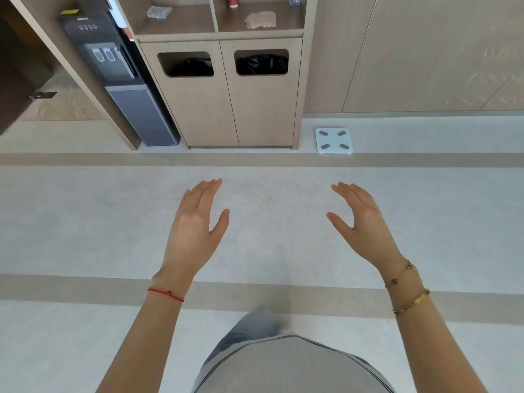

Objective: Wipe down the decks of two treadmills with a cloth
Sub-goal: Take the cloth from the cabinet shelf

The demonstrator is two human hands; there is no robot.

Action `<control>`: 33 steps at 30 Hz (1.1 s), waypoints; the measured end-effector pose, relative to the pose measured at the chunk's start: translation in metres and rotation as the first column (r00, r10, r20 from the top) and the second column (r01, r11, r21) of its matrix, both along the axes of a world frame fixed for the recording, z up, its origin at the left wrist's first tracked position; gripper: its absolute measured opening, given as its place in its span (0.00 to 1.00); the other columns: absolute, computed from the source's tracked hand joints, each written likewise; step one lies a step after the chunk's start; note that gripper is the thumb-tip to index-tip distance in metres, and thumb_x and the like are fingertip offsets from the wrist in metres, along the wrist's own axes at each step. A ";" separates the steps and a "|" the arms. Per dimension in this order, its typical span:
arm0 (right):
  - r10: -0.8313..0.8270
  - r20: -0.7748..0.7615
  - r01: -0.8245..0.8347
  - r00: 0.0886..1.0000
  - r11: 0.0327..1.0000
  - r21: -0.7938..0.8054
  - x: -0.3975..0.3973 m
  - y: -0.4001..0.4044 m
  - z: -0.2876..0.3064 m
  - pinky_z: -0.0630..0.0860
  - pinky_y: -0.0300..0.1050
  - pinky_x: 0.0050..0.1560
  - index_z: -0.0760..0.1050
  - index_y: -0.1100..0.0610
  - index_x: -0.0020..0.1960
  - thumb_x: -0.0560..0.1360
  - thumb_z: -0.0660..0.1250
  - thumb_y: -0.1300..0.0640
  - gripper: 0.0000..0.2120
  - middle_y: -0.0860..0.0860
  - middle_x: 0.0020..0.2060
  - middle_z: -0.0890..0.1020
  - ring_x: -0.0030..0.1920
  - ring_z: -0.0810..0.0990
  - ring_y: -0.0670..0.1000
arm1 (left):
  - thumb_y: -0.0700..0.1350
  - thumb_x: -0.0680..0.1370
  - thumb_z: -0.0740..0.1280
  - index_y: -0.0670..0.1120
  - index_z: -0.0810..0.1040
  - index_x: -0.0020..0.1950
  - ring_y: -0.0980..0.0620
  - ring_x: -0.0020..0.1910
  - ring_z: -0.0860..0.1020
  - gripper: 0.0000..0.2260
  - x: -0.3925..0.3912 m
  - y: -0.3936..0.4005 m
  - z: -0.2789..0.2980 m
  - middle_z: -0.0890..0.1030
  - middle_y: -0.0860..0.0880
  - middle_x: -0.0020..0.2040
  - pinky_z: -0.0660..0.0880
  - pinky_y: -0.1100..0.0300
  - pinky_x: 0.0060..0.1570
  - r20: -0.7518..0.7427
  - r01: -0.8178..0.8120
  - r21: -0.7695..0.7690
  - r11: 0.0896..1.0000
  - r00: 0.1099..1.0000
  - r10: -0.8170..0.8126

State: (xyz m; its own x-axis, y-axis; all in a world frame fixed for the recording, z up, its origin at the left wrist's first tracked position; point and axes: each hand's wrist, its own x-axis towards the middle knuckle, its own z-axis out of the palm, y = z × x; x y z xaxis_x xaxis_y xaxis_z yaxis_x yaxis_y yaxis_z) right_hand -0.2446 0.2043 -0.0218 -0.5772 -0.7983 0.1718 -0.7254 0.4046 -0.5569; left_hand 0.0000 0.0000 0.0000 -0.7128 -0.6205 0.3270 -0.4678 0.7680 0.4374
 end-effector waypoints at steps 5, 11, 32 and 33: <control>0.015 0.049 -0.016 0.999 1.000 0.022 -0.017 -0.014 -0.005 0.60 0.55 0.75 0.67 0.56 0.73 0.78 0.67 0.54 0.26 0.52 0.72 0.69 0.75 0.61 0.54 | 0.44 0.80 0.66 0.43 0.68 0.75 0.45 0.73 0.67 0.23 -0.018 -0.010 -0.001 0.73 0.43 0.71 0.62 0.45 0.75 -0.008 -0.041 0.026 0.999 0.999 0.041; 0.019 0.068 -0.022 0.997 0.999 0.035 -0.058 -0.058 -0.016 0.61 0.55 0.75 0.67 0.56 0.73 0.78 0.67 0.53 0.26 0.52 0.72 0.69 0.75 0.62 0.54 | 0.44 0.80 0.66 0.42 0.68 0.74 0.44 0.73 0.68 0.23 -0.059 -0.053 -0.008 0.73 0.42 0.70 0.63 0.44 0.74 -0.014 -0.080 0.019 0.997 0.997 0.080; -0.024 0.082 0.027 0.996 0.999 -0.039 -0.271 -0.352 -0.007 0.66 0.57 0.72 0.69 0.56 0.71 0.77 0.68 0.54 0.24 0.52 0.70 0.72 0.72 0.66 0.54 | 0.44 0.81 0.65 0.44 0.69 0.74 0.46 0.73 0.68 0.21 -0.292 -0.352 0.007 0.72 0.46 0.70 0.64 0.45 0.73 -0.008 0.015 0.024 1.000 1.000 -0.015; -0.034 0.088 0.037 0.996 0.999 -0.029 -0.281 -0.362 -0.011 0.66 0.58 0.72 0.69 0.56 0.71 0.77 0.68 0.54 0.24 0.53 0.70 0.72 0.72 0.67 0.55 | 0.44 0.81 0.65 0.44 0.69 0.74 0.46 0.73 0.68 0.21 -0.302 -0.363 0.004 0.72 0.46 0.70 0.65 0.45 0.73 -0.001 0.016 0.027 1.000 1.000 -0.016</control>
